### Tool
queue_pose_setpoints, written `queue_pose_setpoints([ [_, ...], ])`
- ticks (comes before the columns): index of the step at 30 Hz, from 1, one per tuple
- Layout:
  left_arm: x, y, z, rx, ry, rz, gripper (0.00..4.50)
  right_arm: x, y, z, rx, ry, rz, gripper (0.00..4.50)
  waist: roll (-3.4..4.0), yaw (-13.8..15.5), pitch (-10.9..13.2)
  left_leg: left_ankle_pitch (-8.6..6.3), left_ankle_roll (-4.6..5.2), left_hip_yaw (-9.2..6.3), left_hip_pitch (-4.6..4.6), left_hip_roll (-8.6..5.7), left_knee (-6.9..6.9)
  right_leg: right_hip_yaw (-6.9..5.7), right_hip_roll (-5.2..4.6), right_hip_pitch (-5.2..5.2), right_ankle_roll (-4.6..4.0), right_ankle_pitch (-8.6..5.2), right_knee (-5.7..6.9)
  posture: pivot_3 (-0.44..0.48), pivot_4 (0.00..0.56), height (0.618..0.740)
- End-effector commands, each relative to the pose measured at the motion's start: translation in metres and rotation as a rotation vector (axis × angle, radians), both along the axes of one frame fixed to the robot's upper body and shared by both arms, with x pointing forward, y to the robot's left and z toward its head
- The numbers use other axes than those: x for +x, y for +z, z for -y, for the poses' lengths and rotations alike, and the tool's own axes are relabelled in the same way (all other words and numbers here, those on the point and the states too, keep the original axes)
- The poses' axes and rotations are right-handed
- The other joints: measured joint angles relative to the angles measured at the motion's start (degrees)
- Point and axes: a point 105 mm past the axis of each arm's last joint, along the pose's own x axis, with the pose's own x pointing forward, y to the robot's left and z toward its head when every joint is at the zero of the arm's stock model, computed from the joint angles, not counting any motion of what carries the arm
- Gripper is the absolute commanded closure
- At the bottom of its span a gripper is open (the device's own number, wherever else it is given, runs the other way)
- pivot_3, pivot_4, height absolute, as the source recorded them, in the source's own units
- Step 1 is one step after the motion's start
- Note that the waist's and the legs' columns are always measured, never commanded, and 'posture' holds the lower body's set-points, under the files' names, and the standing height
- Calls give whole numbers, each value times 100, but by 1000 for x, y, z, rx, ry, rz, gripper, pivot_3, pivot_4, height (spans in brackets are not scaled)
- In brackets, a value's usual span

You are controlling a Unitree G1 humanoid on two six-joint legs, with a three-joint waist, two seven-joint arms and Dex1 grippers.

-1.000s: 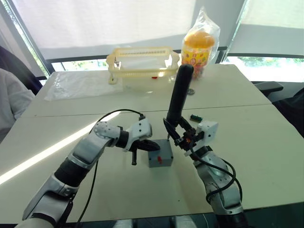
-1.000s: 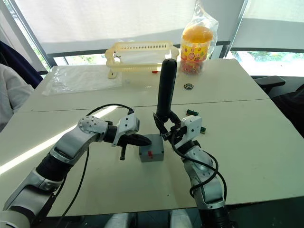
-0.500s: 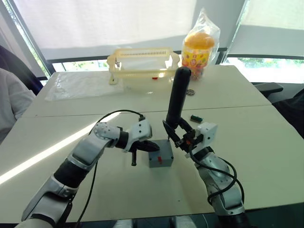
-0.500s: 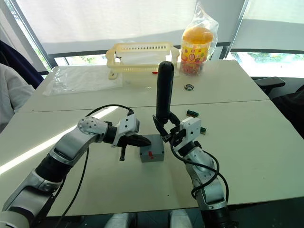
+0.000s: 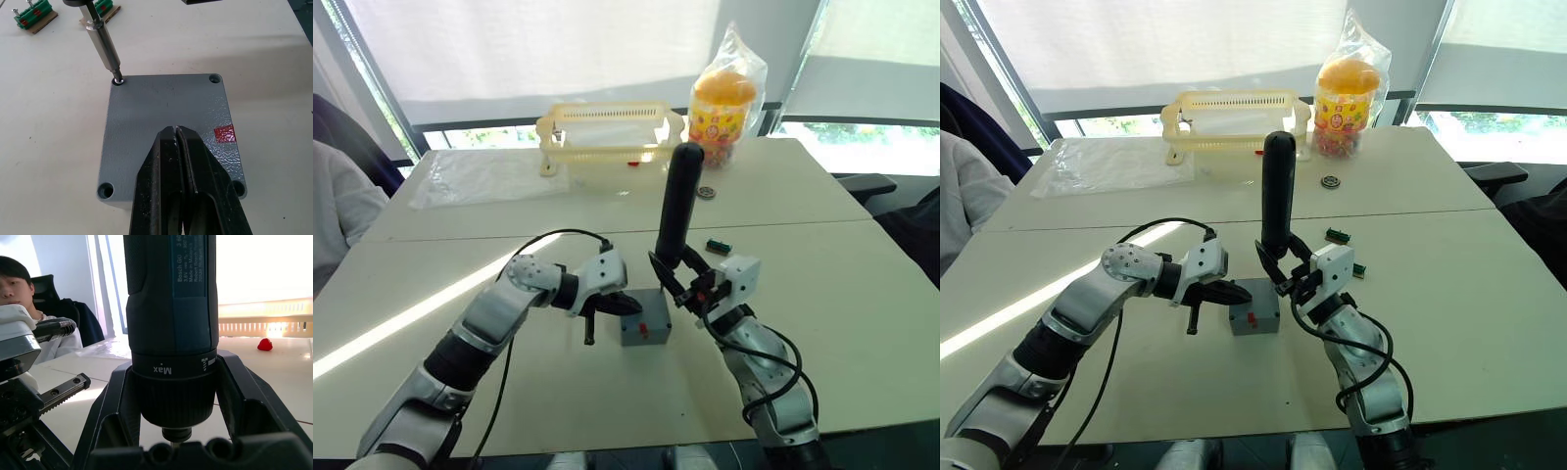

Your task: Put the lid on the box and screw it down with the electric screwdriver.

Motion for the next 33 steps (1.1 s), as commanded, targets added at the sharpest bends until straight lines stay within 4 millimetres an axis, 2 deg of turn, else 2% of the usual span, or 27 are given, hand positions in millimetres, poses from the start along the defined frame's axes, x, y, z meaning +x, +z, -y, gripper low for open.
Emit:
queue_pose_setpoints([
  [1,-3,-3,2,13,-11,1,4500,4,-26,-1,-50,-8,-81,2789,0,0,0,0,0,0,0,0,0,0,0,0,0,0,0,0,150,740],
  [9,-5,-5,1,23,-13,-6,4500,5,-33,1,-71,-19,-82,2789,-8,0,-5,0,0,-1,1,0,0,0,0,1,0,0,0,0,150,740],
  [13,-7,-18,0,63,-21,-13,4500,5,-35,2,-72,-26,-85,2789,-16,0,-18,0,0,-1,3,1,-1,0,0,3,-1,-1,-2,0,150,740],
  [20,-9,-26,-1,81,-15,-19,4500,4,-42,2,-80,-27,-102,2789,-34,12,-97,-1,1,-2,8,2,-4,-2,-1,11,-19,-11,-9,0,150,740],
  [33,-10,-26,-3,87,-9,-16,4500,5,-56,6,-102,-47,-129,2789,-45,25,-136,-3,2,-4,18,3,-10,-3,-2,22,-28,-23,-17,0,150,740],
])
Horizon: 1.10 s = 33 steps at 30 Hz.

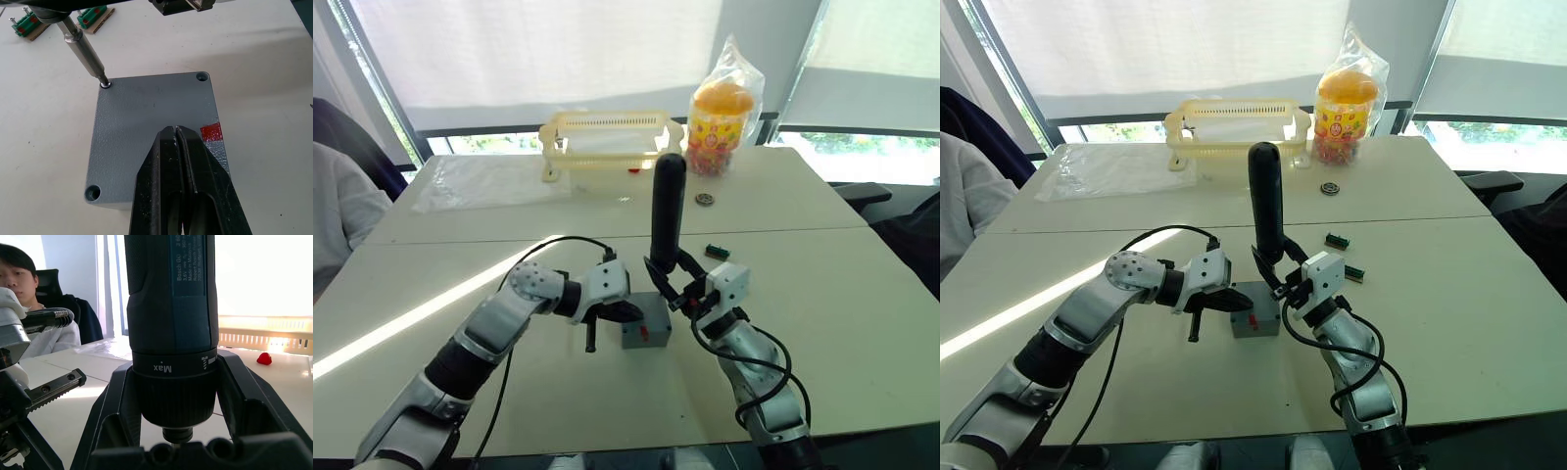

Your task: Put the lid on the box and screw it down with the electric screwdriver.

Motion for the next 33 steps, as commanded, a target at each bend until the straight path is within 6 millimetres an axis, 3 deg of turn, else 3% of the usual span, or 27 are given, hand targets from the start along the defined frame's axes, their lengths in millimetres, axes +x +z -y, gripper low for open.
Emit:
queue_pose_setpoints([
  [1,-4,-16,-5,57,7,-40,4500,3,-42,6,-48,-30,-163,2789,0,5,-1,0,0,0,0,0,0,0,0,0,-2,-2,0,0,150,740],
  [17,-3,-14,-6,62,10,-28,4500,2,-63,13,-50,-34,-253,2789,-12,104,-21,-1,0,2,5,4,-3,0,-3,4,-24,-24,-3,0,150,740],
  [33,-2,-16,-4,64,10,-31,4500,4,-60,17,-55,-55,-237,2789,-11,111,-38,-2,0,1,5,14,-8,0,-4,6,-26,-25,-19,0,150,740],
])
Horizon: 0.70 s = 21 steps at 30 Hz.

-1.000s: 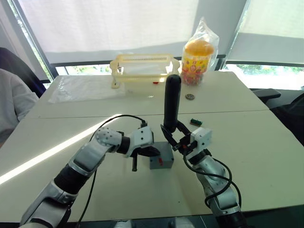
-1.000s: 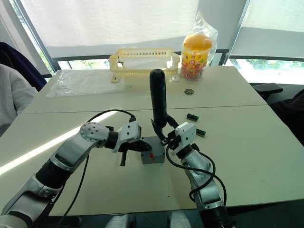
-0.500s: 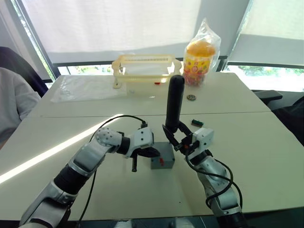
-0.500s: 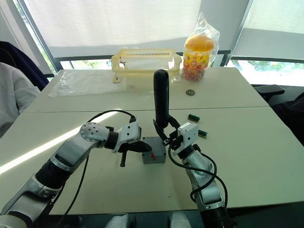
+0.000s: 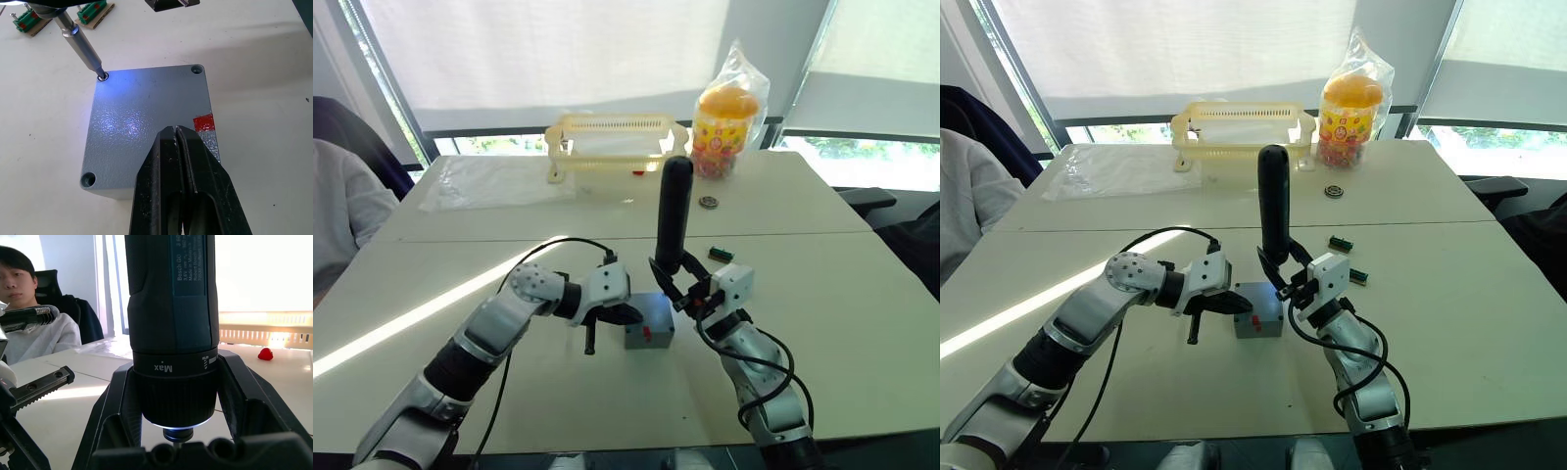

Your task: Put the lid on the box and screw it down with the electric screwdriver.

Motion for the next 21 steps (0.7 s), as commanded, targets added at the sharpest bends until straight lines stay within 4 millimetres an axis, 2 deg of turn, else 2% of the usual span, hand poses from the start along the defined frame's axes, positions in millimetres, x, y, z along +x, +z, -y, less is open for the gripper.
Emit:
queue_pose_setpoints([
  [1,-1,-15,-4,52,13,-29,4500,2,-54,11,-68,-43,-207,2789,0,2,0,0,0,0,0,1,-1,0,0,1,0,0,-2,0,150,740],
  [11,-1,-16,-2,54,6,-24,4500,2,-50,14,-68,-57,-192,2789,2,3,-5,0,0,1,0,4,-23,-2,-3,9,-8,6,-43,0,150,740],
  [15,0,-16,-2,56,2,-22,4500,4,-43,15,-65,-66,-167,2789,2,8,-4,0,0,1,-1,4,-24,-2,-5,10,-8,6,-47,0,150,740],
  [19,0,-17,-1,59,-3,-22,4500,5,-27,17,-50,-77,-123,2789,4,10,-3,0,0,1,-2,5,-24,-2,-6,10,-9,6,-51,0,150,740],
  [21,0,-19,-2,66,-3,-22,4500,2,7,16,-2,-66,-42,2789,9,18,0,0,0,0,-5,4,-24,-1,-9,9,-10,6,-53,0,150,740],
])
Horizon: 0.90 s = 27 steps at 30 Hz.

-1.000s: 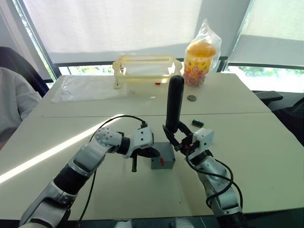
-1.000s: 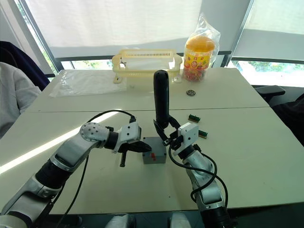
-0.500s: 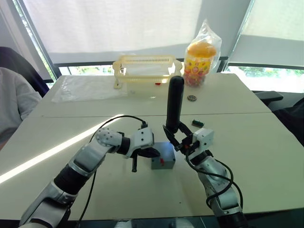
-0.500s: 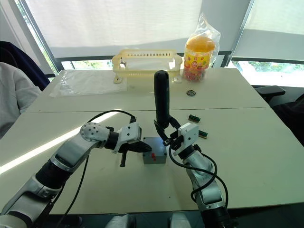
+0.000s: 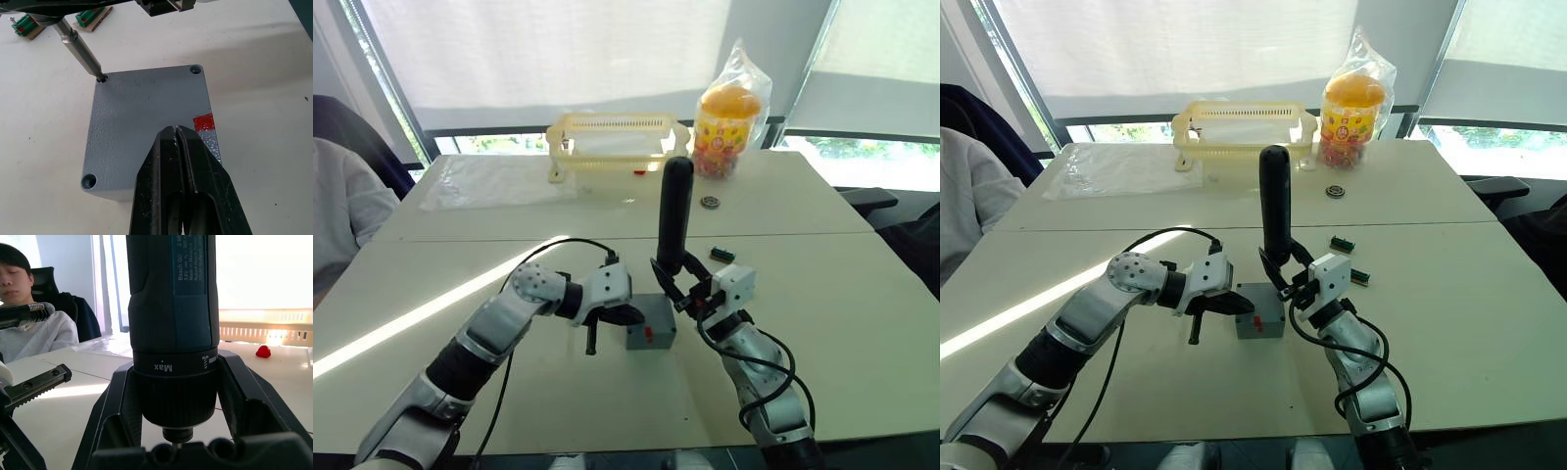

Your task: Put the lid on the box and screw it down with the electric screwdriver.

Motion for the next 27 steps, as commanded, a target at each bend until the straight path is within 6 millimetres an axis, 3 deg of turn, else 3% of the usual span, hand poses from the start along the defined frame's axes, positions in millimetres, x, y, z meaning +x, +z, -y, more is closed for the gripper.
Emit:
queue_pose_setpoints([
  [1,0,-19,-5,74,17,-36,4500,-2,19,11,22,-32,-9,2789,10,8,9,0,0,-2,-4,0,0,0,-2,-1,0,0,-1,0,150,740],
  [5,1,-19,-9,81,18,-33,4500,-18,80,13,121,10,75,2789,41,15,45,0,0,-14,-29,-5,1,1,-7,-24,-3,4,-6,0,150,740],
  [8,0,-18,-11,84,18,-30,4500,-31,108,15,159,65,72,2789,51,11,67,0,0,-13,-45,-7,0,1,-8,-41,0,6,-7,0,150,740],
  [12,-2,-17,-10,73,12,-28,4500,-43,114,13,181,167,-29,2789,48,7,68,0,0,-6,-38,-7,-26,-10,-2,-39,2,5,-14,0,150,740],
  [20,-1,5,-1,-75,30,-35,4500,-30,114,35,382,208,-299,2789,49,5,103,1,1,5,-35,-3,-35,-4,-7,-42,0,5,-17,0,150,740],
  [23,-1,15,-2,-127,30,-67,4500,-37,100,37,272,277,-499,2789,55,3,117,1,2,6,-66,-4,-35,-4,-8,-66,3,6,-20,0,150,740],
  [27,-2,39,-2,-197,12,-94,4500,-38,104,59,220,258,-568,2789,51,3,160,2,4,-2,-124,-14,-28,-12,3,-123,27,19,-11,0,150,740],
])
